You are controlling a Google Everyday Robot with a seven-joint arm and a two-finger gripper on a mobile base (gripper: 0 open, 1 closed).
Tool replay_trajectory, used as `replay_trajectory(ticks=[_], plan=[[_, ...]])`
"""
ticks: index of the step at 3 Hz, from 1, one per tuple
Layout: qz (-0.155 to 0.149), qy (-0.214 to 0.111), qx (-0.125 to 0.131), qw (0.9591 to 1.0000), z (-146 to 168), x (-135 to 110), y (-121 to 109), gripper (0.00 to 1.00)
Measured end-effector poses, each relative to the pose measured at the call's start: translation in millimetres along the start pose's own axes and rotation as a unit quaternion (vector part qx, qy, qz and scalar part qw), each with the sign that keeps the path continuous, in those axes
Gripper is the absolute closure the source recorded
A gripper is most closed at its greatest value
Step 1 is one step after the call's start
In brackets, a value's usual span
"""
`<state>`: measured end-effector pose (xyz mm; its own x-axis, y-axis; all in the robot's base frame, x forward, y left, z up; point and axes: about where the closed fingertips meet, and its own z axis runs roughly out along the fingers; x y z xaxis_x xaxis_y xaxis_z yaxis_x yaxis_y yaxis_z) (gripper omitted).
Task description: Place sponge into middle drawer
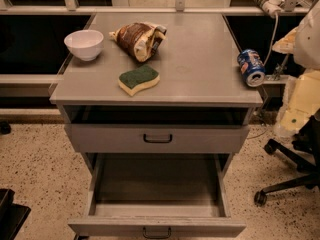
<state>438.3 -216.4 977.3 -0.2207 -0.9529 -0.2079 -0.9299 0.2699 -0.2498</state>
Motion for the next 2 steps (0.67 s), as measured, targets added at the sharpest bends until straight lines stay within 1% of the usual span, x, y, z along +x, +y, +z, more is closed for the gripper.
replay_trajectory(ticks=[1, 2], plan=[[0.000, 0.000, 0.000, 1.0000, 0.0, -0.1, 0.0, 0.00], [-0.006, -0.006, 0.001, 1.0000, 0.8, -7.6, -1.2, 0.00]])
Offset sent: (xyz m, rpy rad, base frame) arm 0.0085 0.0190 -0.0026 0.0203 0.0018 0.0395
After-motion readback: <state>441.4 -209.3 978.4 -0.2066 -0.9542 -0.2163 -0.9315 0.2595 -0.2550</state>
